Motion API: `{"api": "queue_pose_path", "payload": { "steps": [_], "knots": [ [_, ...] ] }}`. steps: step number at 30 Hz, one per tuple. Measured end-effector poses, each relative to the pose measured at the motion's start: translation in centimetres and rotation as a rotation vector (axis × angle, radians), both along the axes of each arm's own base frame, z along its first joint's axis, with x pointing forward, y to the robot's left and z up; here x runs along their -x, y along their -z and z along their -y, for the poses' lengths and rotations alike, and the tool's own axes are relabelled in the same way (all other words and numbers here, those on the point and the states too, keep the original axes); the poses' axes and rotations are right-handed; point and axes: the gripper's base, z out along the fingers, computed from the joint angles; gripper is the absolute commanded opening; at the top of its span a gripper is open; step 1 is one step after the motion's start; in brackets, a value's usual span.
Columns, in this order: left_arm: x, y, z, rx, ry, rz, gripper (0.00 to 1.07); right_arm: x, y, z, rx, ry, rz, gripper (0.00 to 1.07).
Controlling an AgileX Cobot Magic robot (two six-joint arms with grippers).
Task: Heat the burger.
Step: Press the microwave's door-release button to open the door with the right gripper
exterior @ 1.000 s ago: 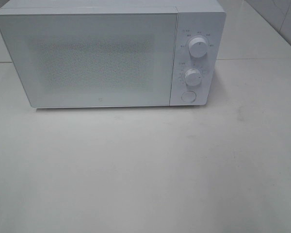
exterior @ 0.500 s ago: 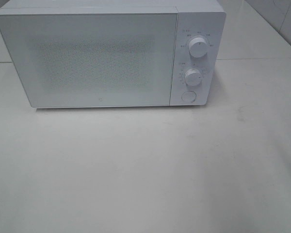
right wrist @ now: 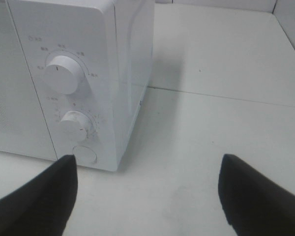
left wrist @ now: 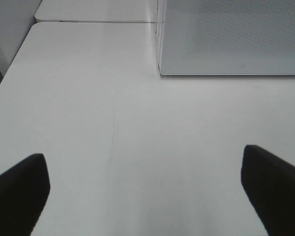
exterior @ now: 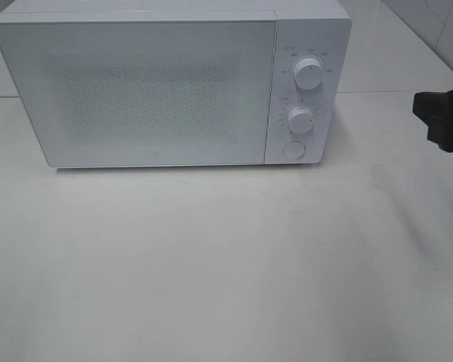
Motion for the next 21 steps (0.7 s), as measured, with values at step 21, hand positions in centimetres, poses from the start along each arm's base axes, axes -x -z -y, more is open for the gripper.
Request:
{"api": "queue_pose_path", "payload": {
  "steps": [21],
  "knots": [
    [0.0, 0.0, 0.0, 0.000, 0.000, 0.000, 0.98, -3.0, 6.0, -1.5, -0.066, -0.001, 0.058, 0.76]
  ]
}}
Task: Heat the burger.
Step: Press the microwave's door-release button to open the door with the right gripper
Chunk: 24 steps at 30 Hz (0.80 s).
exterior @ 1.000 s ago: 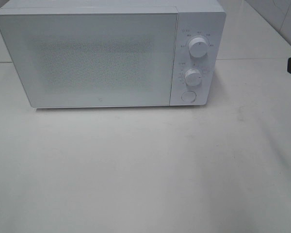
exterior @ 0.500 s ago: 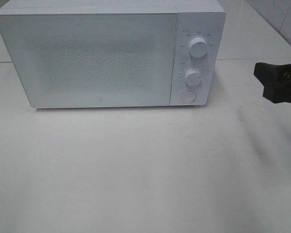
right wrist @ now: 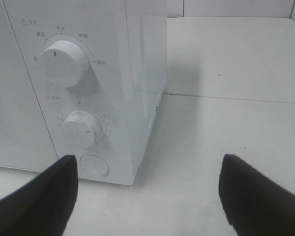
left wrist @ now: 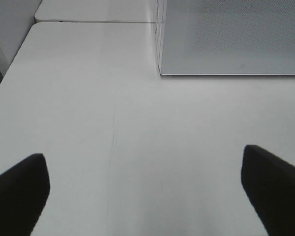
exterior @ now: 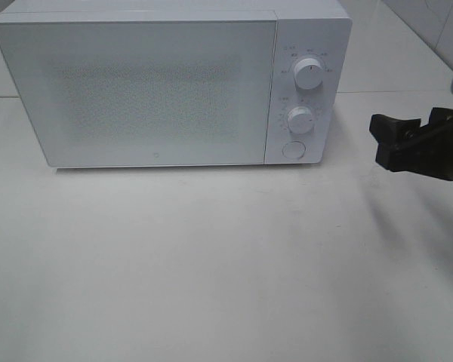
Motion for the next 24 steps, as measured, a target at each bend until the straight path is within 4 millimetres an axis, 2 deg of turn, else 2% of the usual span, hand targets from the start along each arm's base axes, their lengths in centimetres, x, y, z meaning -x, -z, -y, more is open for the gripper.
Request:
{"api": "queue_pose_path", "payload": {
  "steps": [2, 6, 8, 11, 16, 22, 24],
  "knots": [
    [0.0, 0.0, 0.0, 0.000, 0.000, 0.000, 0.98, -0.1, 0.8, -1.0, 0.018, 0.013, -0.004, 0.76],
    [0.0, 0.0, 0.0, 0.000, 0.000, 0.000, 0.98, -0.2, 1.6, -1.8, 0.033, 0.049, -0.008, 0.76],
    [0.0, 0.0, 0.0, 0.000, 0.000, 0.000, 0.98, 0.0, 2.6, -3.1, 0.052, 0.070, -0.007, 0.76],
    [0.0, 0.0, 0.0, 0.000, 0.000, 0.000, 0.98, 0.1, 2.8, -3.4, 0.059, 0.072, -0.007, 0.76],
    [0.0, 0.0, 0.0, 0.000, 0.000, 0.000, 0.98, 1.1, 4.3, -5.5, 0.068, 0.115, -0.019, 0.76],
    [0.0, 0.0, 0.0, 0.000, 0.000, 0.000, 0.98, 1.3, 4.8, -6.6, 0.051, 0.167, -0.039, 0.76],
    [0.0, 0.0, 0.0, 0.000, 0.000, 0.000, 0.98, 1.0, 4.7, -8.0, 0.051, 0.170, -0.027, 0.76]
  ]
}}
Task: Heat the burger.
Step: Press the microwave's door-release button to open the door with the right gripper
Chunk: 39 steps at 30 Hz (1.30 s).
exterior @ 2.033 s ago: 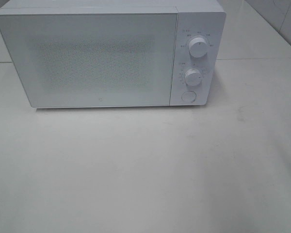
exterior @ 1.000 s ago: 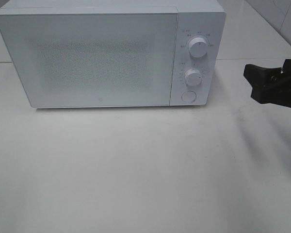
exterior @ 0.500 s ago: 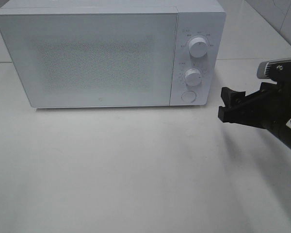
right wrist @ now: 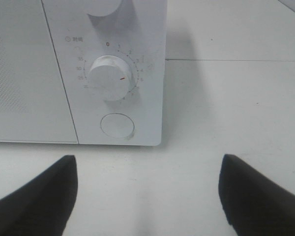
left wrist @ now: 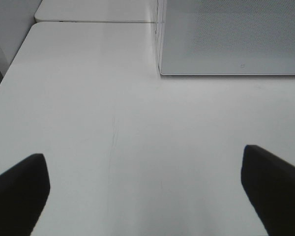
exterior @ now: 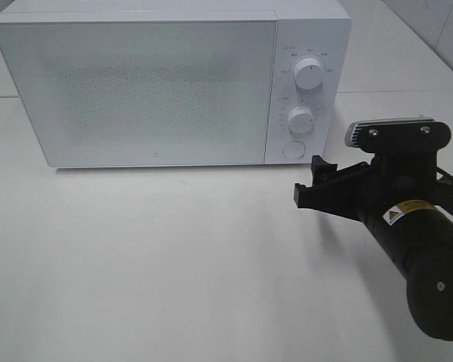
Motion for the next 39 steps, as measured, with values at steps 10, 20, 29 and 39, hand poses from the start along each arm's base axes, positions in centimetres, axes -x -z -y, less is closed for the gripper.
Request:
{"api": "queue_pose_path", "payload": {
  "steps": [10, 20, 29, 39],
  "knots": [
    [0.0, 0.0, 0.0, 0.000, 0.000, 0.000, 0.98, -0.9, 0.2, -1.8, 0.003, -0.010, 0.012, 0.76],
    [0.0, 0.0, 0.0, 0.000, 0.000, 0.000, 0.98, -0.9, 0.2, -1.8, -0.099, 0.018, 0.007, 0.74],
    [0.0, 0.0, 0.0, 0.000, 0.000, 0.000, 0.98, -0.9, 0.2, -1.8, -0.703, 0.129, -0.010, 0.63],
    [0.0, 0.0, 0.0, 0.000, 0.000, 0.000, 0.98, -0.9, 0.2, -1.8, -1.259, 0.233, -0.028, 0.35]
  ]
}}
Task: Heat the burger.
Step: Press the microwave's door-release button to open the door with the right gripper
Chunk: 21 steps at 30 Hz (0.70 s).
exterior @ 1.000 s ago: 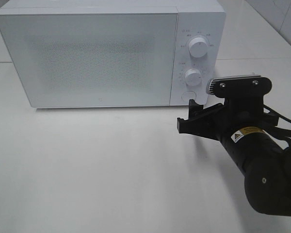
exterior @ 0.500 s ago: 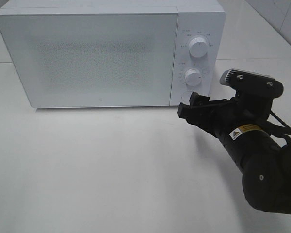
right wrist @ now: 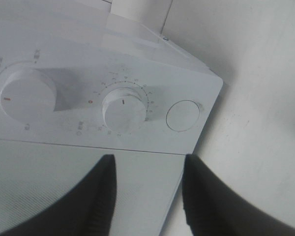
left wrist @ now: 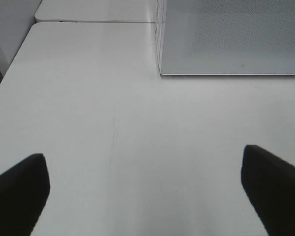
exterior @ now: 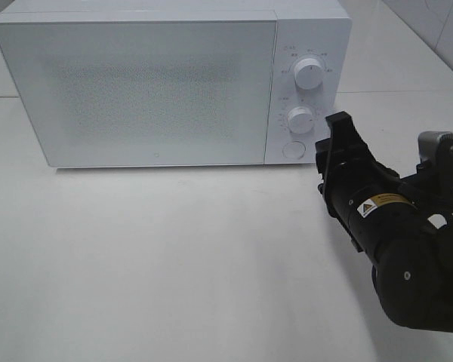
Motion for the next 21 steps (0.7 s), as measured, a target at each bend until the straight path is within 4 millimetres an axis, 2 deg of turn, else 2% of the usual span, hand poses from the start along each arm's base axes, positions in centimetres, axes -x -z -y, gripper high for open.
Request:
{"api": "queue_pose_path", "payload": {
  "steps": [1, 2, 4, 5, 6, 9, 16, 21],
  "knots": [
    [0.0, 0.0, 0.0, 0.000, 0.000, 0.000, 0.98, 0.0, 0.0, 0.0, -0.096, 0.017, -0.004, 0.26],
    [0.0, 0.0, 0.0, 0.000, 0.000, 0.000, 0.98, 0.0, 0.0, 0.0, -0.096, 0.017, -0.004, 0.26],
    [0.0, 0.0, 0.0, 0.000, 0.000, 0.000, 0.98, 0.0, 0.2, 0.0, -0.212, 0.037, -0.030, 0.15],
    [0.0, 0.0, 0.0, 0.000, 0.000, 0.000, 0.98, 0.0, 0.2, 0.0, -0.212, 0.037, -0.030, 0.15],
    [0.0, 0.0, 0.0, 0.000, 0.000, 0.000, 0.98, 0.1, 0.4, -0.1, -0.247, 0.040, -0.058, 0.08],
    [0.0, 0.0, 0.0, 0.000, 0.000, 0.000, 0.98, 0.2, 0.8, -0.2, -0.265, 0.042, -0.097, 0.01],
    [0.0, 0.0, 0.0, 0.000, 0.000, 0.000, 0.98, 0.1, 0.9, -0.1, -0.276, 0.048, -0.110, 0.00],
    [0.0, 0.0, 0.0, 0.000, 0.000, 0.000, 0.98, -0.9, 1.7, -0.2, -0.263, 0.056, -0.129, 0.00]
  ]
}}
